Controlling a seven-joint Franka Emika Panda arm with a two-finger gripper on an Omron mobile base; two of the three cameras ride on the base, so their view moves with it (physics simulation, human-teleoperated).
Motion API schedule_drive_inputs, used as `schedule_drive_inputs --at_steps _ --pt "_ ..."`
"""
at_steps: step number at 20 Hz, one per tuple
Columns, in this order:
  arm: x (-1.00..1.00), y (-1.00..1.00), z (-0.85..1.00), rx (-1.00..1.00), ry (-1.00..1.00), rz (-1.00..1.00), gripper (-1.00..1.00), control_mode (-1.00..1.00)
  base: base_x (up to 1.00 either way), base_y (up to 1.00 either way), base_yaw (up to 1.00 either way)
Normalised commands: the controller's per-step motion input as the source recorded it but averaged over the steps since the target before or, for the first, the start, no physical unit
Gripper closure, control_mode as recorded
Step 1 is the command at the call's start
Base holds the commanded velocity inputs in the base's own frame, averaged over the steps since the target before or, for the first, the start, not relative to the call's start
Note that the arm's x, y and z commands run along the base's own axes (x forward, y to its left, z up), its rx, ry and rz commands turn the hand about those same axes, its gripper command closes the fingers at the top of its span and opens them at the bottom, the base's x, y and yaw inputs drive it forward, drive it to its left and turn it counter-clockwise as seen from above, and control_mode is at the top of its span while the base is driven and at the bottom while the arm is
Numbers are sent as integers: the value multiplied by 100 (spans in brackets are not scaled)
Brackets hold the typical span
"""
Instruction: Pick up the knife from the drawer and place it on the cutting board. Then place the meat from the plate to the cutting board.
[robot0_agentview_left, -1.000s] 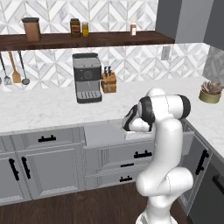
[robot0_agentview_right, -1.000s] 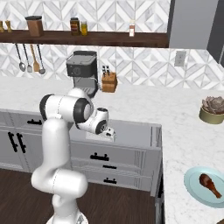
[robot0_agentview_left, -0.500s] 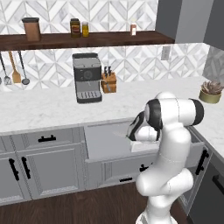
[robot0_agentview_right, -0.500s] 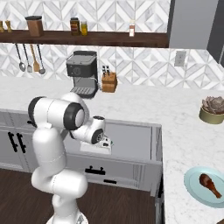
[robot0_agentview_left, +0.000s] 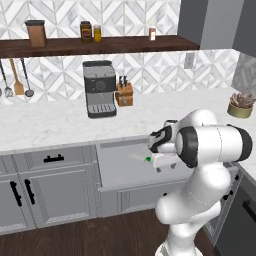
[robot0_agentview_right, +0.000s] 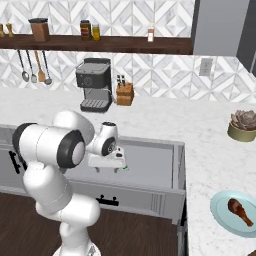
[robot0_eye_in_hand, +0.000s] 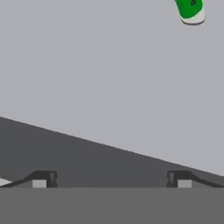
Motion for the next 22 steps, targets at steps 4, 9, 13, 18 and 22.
schedule_drive_inputs --at_steps 4,9,13,18,22 --pt "65 -10 33 5 0 13 -100 -100 0 0 0" --pt "62 -8 -15 1 0 15 -100 -100 0 0 0" --pt "34 -4 -34 0 0 12 -100 -100 0 0 0" --pt "25 -27 -39 1 -4 6 -100 -100 0 0 0" --pt "37 -12 -40 2 -8 3 -100 -100 0 0 0"
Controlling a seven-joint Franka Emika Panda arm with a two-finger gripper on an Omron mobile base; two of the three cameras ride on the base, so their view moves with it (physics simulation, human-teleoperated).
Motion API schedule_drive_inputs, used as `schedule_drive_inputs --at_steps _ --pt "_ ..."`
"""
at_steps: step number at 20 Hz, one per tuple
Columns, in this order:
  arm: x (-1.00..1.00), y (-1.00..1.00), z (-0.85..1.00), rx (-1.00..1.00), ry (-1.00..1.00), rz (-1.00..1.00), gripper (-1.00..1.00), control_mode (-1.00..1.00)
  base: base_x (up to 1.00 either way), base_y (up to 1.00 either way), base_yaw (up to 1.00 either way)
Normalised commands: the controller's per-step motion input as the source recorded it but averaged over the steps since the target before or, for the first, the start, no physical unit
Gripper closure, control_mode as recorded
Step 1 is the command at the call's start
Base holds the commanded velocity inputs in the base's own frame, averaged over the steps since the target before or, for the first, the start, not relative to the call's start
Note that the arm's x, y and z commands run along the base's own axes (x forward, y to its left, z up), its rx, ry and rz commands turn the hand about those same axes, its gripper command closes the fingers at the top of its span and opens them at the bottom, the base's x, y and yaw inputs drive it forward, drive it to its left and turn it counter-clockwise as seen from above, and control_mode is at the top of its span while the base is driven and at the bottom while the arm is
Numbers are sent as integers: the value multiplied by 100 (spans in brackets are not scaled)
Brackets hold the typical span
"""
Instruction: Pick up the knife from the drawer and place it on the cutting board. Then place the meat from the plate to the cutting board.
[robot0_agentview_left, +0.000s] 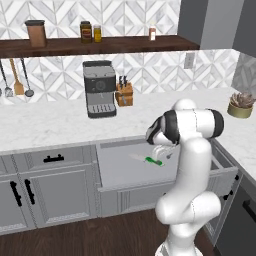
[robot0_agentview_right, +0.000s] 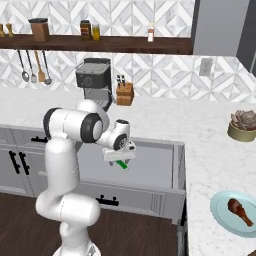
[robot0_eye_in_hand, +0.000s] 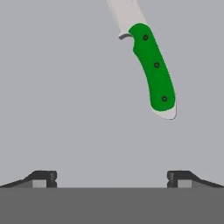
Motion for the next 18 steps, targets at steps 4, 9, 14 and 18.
schedule_drive_inputs --at_steps 4,9,14,18 --pt "33 0 -37 1 -4 0 -100 -100 0 0 0" --pt "44 0 -35 0 0 0 -100 -100 0 0 0" --pt "50 -1 -32 0 0 0 -100 -100 0 0 0" --pt "44 -4 -37 0 0 0 -100 -100 0 0 0"
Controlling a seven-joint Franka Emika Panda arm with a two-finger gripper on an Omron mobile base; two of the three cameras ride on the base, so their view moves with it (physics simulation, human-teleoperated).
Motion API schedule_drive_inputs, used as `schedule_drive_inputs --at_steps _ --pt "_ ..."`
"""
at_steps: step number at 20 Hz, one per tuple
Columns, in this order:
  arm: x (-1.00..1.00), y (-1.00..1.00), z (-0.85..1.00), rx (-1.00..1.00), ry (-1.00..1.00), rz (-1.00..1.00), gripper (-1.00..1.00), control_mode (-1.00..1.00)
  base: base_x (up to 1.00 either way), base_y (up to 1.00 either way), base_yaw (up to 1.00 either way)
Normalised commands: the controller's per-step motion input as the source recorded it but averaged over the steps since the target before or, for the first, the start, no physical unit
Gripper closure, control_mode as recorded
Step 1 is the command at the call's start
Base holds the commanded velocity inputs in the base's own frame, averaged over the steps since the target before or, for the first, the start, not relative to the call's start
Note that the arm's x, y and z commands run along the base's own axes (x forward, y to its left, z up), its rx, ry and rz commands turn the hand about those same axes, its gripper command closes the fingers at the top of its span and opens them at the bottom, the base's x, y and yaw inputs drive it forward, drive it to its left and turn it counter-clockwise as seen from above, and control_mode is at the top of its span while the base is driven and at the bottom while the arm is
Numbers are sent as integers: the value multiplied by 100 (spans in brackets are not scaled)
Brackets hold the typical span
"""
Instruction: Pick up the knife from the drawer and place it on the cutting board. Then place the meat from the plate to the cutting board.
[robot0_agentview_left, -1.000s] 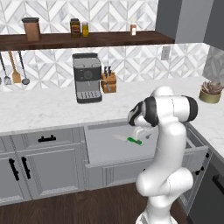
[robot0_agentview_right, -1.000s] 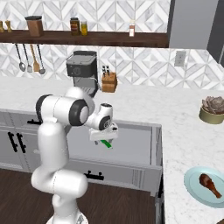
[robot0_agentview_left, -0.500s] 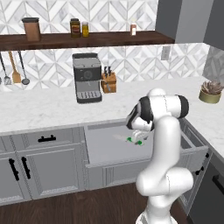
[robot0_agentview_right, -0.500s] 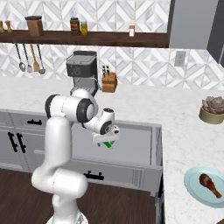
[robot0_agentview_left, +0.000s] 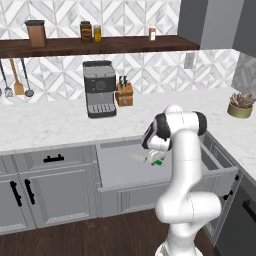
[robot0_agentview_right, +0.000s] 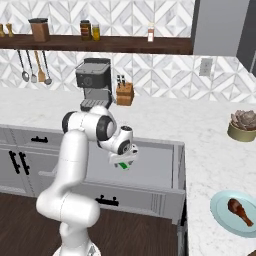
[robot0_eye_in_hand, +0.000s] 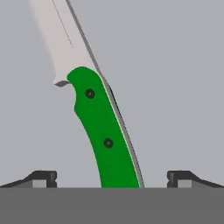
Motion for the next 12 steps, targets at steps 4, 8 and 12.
schedule_drive_inputs --at_steps 4,8,12 --pt "34 -1 -45 0 1 0 -100 -100 0 0 0" --pt "12 0 -54 0 2 1 100 -100 0 0 0" --pt "-76 0 -58 -1 11 11 100 -100 0 0 0"
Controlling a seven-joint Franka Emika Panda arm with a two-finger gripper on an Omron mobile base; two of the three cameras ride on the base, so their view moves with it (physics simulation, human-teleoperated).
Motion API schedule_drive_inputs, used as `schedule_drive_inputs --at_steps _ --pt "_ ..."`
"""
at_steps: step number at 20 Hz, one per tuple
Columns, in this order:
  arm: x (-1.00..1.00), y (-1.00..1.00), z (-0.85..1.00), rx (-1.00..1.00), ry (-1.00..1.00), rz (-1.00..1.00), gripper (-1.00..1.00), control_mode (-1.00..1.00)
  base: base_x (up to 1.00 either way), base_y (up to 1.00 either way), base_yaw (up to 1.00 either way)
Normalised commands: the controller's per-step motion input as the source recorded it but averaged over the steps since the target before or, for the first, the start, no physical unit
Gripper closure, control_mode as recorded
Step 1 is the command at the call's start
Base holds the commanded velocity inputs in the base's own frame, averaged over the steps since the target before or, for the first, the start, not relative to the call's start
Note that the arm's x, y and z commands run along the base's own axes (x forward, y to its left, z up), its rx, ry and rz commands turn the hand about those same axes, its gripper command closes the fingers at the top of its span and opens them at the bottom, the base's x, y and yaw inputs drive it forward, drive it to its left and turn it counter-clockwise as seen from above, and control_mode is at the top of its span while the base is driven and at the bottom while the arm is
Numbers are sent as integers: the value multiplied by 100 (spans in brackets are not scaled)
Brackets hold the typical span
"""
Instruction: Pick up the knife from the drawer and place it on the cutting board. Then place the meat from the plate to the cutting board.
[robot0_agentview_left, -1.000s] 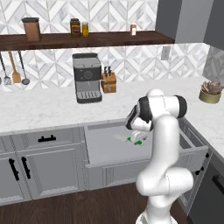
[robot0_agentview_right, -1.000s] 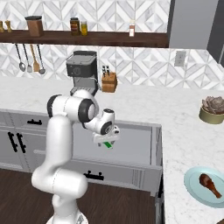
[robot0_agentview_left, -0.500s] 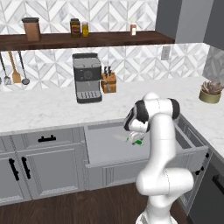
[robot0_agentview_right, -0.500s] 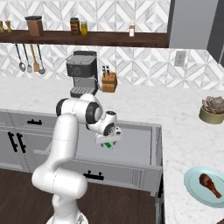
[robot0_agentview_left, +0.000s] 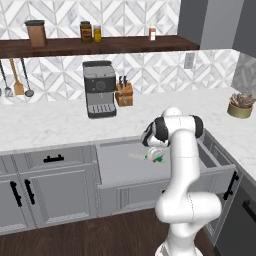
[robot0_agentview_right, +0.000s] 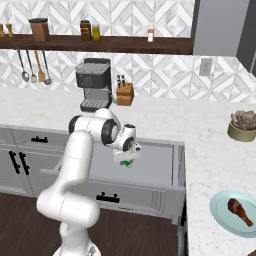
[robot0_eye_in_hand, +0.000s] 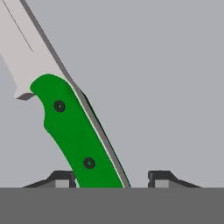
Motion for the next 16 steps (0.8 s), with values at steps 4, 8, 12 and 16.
schedule_drive_inputs --at_steps 4,8,12,16 --pt "-100 7 -66 -2 19 17 100 -100 0 0 0" --pt "-99 9 -4 0 3 18 100 -100 0 0 0" --pt "-100 0 83 0 -21 15 100 -100 0 0 0" --pt "-99 2 94 0 -22 11 100 -100 0 0 0"
